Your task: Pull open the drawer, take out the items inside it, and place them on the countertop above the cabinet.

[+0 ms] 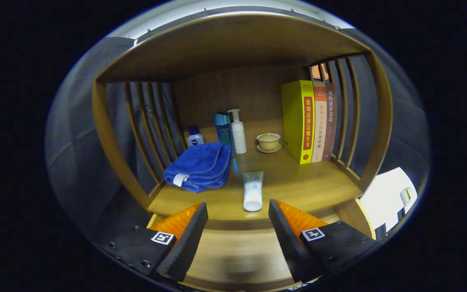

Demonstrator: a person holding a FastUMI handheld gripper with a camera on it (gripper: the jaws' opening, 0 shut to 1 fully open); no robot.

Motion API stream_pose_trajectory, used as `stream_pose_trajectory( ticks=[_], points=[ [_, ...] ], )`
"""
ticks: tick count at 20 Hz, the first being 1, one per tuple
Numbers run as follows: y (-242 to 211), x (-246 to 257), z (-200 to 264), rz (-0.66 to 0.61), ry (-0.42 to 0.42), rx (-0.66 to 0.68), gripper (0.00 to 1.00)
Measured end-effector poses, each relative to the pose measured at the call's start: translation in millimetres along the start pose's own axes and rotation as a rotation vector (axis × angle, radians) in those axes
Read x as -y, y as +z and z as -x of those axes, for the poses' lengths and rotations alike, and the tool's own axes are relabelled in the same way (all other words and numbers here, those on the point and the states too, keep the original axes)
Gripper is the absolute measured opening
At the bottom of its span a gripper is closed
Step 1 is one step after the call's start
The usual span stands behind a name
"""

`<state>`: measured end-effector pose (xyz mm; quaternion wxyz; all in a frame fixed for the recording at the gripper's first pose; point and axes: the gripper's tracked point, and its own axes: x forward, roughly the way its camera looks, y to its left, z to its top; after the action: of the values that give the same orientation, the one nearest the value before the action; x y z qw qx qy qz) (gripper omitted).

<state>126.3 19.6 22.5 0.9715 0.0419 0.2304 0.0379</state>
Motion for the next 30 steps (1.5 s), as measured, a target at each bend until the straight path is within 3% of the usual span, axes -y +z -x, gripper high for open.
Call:
stream_pose_trajectory(
  ticks=[10, 17, 24, 30],
  points=[
    [-52.8, 1.6, 66.9, -0.006, 0.023, 0.034, 0.99],
    [-109.2, 14.4, 106.0, 0.029, -0.024, 0.056, 0.98],
    [-177.0, 22.4, 114.9, 0.037, -0.050, -0.029, 0.98],
    [-198.4, 30.5, 104.1, 0.033, -0.078, -0.050, 0.99]
  ],
)
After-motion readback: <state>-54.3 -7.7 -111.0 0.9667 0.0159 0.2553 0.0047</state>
